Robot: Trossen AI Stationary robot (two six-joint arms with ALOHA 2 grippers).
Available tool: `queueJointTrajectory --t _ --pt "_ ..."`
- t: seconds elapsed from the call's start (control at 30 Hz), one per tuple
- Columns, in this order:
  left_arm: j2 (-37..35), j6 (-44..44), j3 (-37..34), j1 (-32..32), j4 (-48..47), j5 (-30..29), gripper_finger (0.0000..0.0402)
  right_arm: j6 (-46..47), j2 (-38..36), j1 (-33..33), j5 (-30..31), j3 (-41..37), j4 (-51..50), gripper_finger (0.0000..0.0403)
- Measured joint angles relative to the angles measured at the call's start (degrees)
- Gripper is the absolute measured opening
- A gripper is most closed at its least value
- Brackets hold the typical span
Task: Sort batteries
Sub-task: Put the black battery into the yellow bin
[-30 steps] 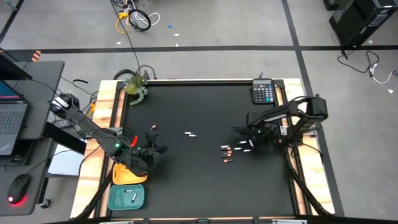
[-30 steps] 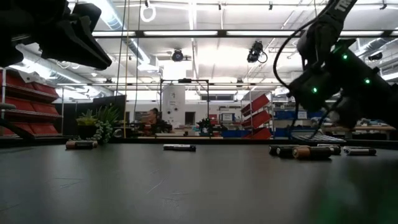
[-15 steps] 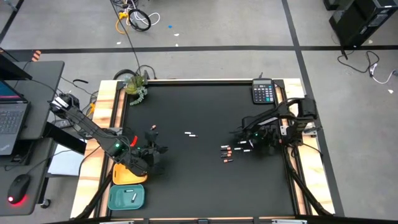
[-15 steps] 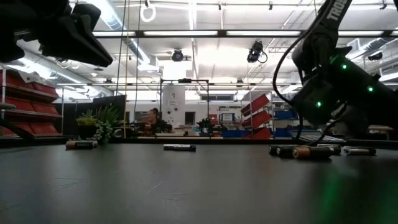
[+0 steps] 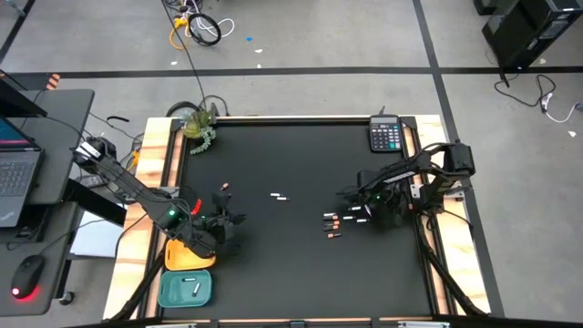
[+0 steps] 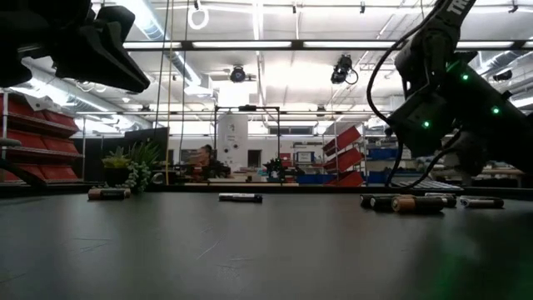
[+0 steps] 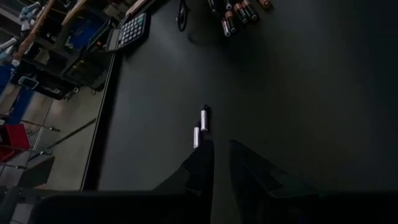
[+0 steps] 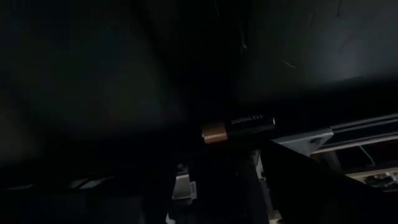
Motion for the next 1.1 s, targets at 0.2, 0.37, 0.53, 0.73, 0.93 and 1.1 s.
queueJointTrajectory --t 0.2,0.37,0.53,0.73,0.93,1.1 --pt "0.02 2.03 0.00 3.46 8.47 2.98 0.0055 11.02 -3.42 3.48 2.79 3.95 -2.25 0.0230" --pt "0.02 5.51 0.00 9.77 15.65 12.69 0.0040 17.78 -7.52 9.42 0.67 1.68 -2.72 0.0207" --pt "0.07 7.64 0.00 16.79 22.72 14.76 0.0026 25.27 -9.20 14.32 0.40 2.63 -2.53 0.0192" --pt "0.07 7.23 0.00 23.89 26.02 13.75 0.0024 36.24 -9.11 19.80 1.15 2.81 -1.79 0.0181" --pt "1.16 3.65 0.00 27.07 27.02 13.75 0.0024 31.74 -5.05 27.25 -0.44 2.81 -0.26 0.0175" --pt "4.46 3.17 0.00 27.63 28.70 13.61 0.0025 29.31 -1.88 31.64 0.36 3.26 -0.82 0.0174"
